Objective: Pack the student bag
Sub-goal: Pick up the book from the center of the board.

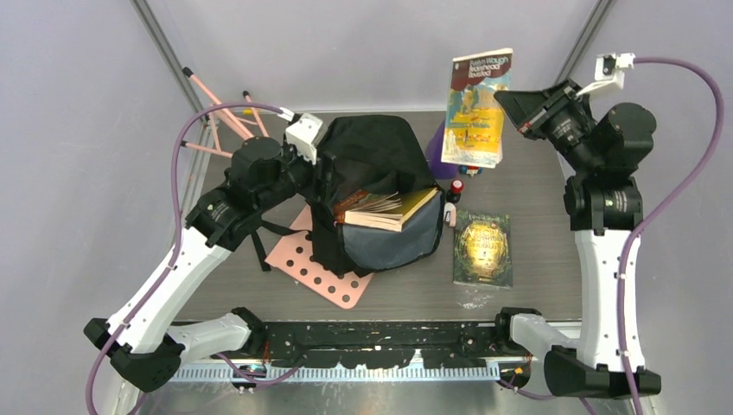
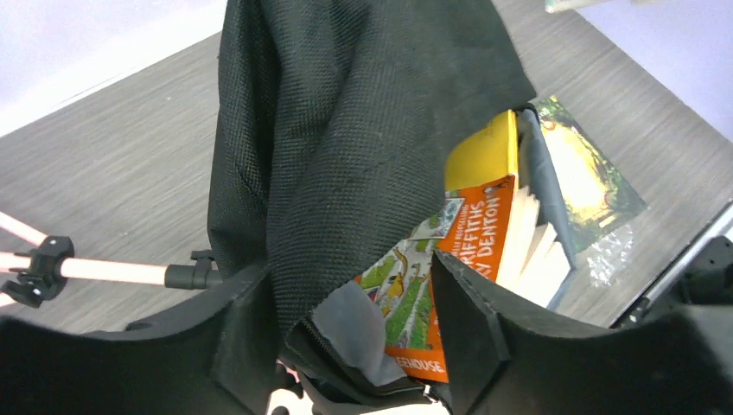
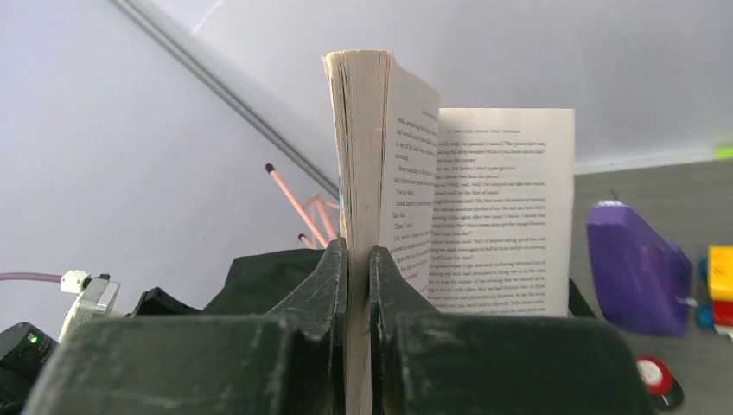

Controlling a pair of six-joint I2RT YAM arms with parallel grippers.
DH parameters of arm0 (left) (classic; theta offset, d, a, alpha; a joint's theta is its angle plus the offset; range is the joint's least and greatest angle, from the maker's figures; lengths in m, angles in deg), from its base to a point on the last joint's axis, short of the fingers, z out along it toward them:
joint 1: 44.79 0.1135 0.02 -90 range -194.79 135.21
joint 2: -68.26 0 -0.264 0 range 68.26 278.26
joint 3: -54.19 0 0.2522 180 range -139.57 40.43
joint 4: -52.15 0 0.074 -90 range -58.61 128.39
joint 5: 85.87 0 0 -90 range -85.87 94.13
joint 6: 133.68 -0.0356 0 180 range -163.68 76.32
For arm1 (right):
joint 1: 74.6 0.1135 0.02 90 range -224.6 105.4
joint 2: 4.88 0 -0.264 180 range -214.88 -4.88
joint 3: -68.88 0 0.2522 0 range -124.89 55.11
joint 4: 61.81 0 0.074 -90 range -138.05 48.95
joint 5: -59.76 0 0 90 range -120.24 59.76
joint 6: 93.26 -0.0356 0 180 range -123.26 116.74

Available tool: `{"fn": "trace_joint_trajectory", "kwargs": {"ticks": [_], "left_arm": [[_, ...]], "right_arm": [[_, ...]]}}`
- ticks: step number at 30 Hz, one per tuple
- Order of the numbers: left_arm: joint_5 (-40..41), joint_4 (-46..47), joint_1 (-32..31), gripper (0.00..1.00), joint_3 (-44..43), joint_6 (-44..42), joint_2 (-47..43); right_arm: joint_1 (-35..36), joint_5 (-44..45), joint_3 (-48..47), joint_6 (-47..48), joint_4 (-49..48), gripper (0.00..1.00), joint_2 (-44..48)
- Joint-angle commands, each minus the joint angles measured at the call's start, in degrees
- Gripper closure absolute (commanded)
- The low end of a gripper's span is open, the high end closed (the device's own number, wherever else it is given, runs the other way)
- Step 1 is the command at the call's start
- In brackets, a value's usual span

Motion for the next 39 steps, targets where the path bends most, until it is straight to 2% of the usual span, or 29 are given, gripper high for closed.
{"fn": "trace_joint_trajectory", "kwargs": {"ticks": [1, 6, 10, 18, 22, 26, 31, 39], "left_arm": [[-6.11, -0.84, 0.25, 0.3, -5.46, 0.46, -0.73], [-11.92, -3.69, 0.21, 0.13, -12.44, 2.25, 0.4], [-12.1, -3.44, 0.19, 0.01, -17.53, 4.29, 1.11], [-13.04, 2.87, 0.93, 0.0, -23.69, 12.13, 7.49], [-18.49, 10.24, 3.77, 0.0, -22.68, 18.89, 9.05], [-24.92, 20.87, 7.34, 0.0, -19.91, 27.26, 9.58], [-32.8, 38.89, 11.49, 0.0, -14.5, 40.88, 11.36], [-38.48, 41.75, 11.61, 0.01, -17.3, 43.85, 15.32]], "right_arm": [[6.37, 1.06, -6.05, -1.42, -15.27, 0.99, -3.91], [16.59, 4.57, -10.77, 2.17, -18.03, 0.99, -10.29], [20.34, 5.37, -16.23, 3.56, -18.41, 0.99, -14.87], [22.74, 4.52, -22.9, 1.78, -24.69, 0.99, -19.08], [23.53, 3.0, -23.89, -1.38, -28.38, 0.99, -20.23], [24.73, 1.78, -24.11, -3.31, -31.01, 0.99, -20.43], [25.68, -0.6, -22.83, -7.77, -35.37, 0.99, -20.76], [27.06, -3.04, -21.84, -9.57, -35.75, 0.99, -21.38]]}}
